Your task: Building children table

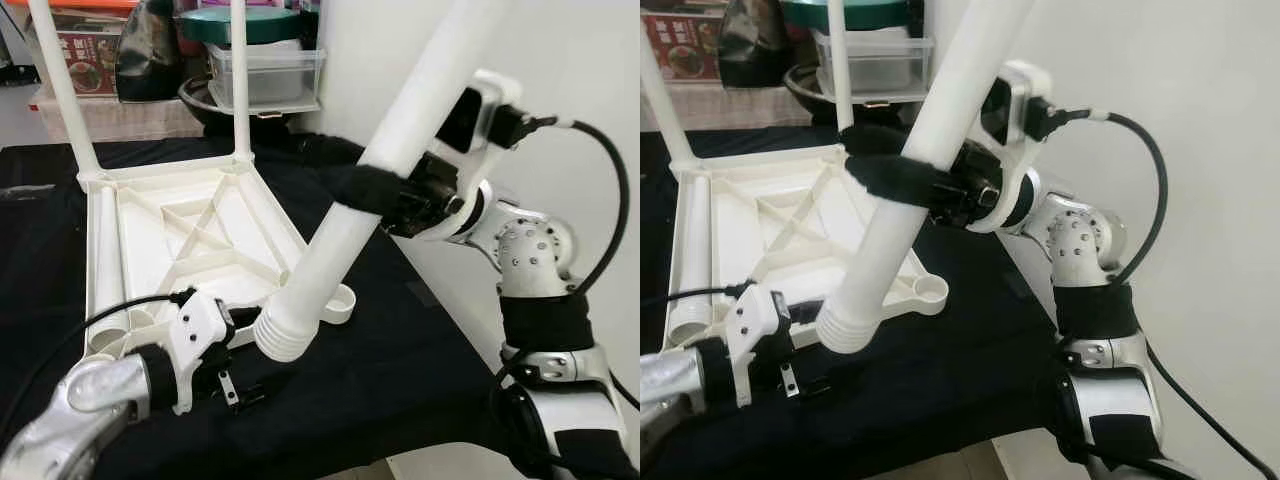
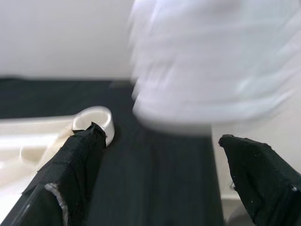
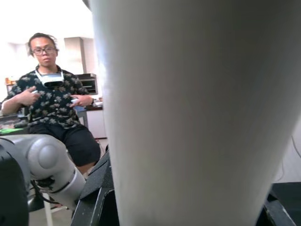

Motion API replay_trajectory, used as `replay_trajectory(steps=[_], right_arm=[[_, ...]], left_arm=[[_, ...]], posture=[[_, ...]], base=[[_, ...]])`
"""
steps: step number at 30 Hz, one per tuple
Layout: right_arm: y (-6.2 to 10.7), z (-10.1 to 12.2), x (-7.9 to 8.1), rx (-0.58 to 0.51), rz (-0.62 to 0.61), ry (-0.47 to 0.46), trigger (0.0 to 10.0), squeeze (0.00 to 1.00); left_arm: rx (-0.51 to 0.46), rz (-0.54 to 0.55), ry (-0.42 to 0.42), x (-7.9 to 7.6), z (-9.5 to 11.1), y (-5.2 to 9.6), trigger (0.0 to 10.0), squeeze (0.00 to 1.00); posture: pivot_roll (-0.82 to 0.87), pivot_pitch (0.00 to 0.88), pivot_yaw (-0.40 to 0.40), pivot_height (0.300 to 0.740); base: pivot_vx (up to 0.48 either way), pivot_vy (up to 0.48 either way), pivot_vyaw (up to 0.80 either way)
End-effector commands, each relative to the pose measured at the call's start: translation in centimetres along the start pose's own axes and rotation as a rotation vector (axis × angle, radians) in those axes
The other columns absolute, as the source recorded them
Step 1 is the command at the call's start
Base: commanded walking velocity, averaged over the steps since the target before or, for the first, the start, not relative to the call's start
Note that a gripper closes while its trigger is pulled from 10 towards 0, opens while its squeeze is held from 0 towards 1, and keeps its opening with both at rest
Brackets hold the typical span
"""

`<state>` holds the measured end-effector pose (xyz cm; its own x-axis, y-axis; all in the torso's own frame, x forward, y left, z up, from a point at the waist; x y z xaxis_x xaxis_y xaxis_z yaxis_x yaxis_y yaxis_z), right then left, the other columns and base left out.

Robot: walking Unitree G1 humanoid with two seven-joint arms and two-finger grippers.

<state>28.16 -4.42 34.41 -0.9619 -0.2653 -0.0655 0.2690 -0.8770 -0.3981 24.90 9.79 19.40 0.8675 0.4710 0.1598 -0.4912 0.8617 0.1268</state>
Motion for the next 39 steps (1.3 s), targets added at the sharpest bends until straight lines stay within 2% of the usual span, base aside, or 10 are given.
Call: replay_trajectory(steps=[1, 11, 15, 19, 22, 28, 29, 30, 39], right_arm=[[0.4, -0.5, -0.1, 0.018, -0.007, 0.011, 0.0, 0.0], [0.5, -1.6, 0.0, 0.035, -0.008, -0.011, 0.0, 0.0], [-0.1, -2.0, 0.4, 0.034, 0.022, -0.025, 0.0, 0.01], [-0.3, -2.1, 0.6, 0.035, 0.032, -0.026, 0.0, 0.01], [-0.8, -2.2, 1.0, 0.035, 0.057, -0.022, 0.0, 0.01], [-1.0, -2.3, 1.1, 0.037, 0.063, -0.015, 0.0, 0.01], [-1.1, -2.2, 1.1, 0.037, 0.064, -0.013, 0.0, 0.02], [-1.1, -2.2, 1.2, 0.037, 0.066, -0.012, 0.0, 0.01], [-1.2, -2.3, 1.2, 0.043, 0.059, 0.0, 0.0, 0.01]], left_arm=[[-0.022, -0.032, 0.014, -0.2, 1.0, 0.1, 10.0, 0.0], [-0.079, -0.027, 0.041, -0.2, 2.0, -0.2, 10.0, 0.0], [-0.097, -0.011, 0.053, 0.4, 2.0, -1.0, 10.0, 0.0], [-0.106, -0.007, 0.066, 0.6, 2.0, -1.3, 10.0, 0.0], [-0.126, 0.006, 0.096, 0.9, 2.0, -2.1, 10.0, 0.0], [-0.118, -0.03, 0.147, 0.1, 1.4, -2.6, 10.0, 0.0], [-0.124, -0.029, 0.16, 0.1, 1.3, -2.7, 0.7, 0.0], [-0.13, -0.039, 0.173, -0.1, 1.2, -2.9, 0.0, 0.0], [-0.104, -0.049, 0.165, -0.6, 0.6, -3.1, 0.0, 0.0]], posture=[[0.17, 0.0, -0.07, 0.74], [0.17, 0.0, -0.074, 0.74], [0.16, 0.0, -0.072, 0.74], [0.16, 0.0, -0.071, 0.74], [0.15, 0.0, -0.069, 0.74], [0.15, 0.0, -0.067, 0.74], [0.15, 0.0, -0.068, 0.74], [0.15, 0.0, -0.068, 0.74], [0.15, 0.0, -0.068, 0.74]], base=[[0.0, 0.0, 0.0], [0.0, 0.0, 0.0], [0.0, 0.0, 0.0], [0.0, 0.0, 0.0], [0.0, 0.0, 0.0], [0.0, 0.0, 0.0], [0.0, 0.0, 0.0], [0.0, 0.0, 0.0], [0.0, 0.0, 0.0]])
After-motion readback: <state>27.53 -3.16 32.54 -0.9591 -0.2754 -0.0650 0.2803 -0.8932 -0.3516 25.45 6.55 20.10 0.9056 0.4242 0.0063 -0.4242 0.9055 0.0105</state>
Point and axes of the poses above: a point about 5 cm out from each wrist's last joint towards the gripper, its own y axis pointing back from the gripper into the wrist, its own z axis along the axis of the wrist's last joint, x = y × z, the point moved 6 cm from there along -y, pointing out of the wrist towards the gripper, and after that the axes turned 4 degrees about y, right-handed, at the moved point
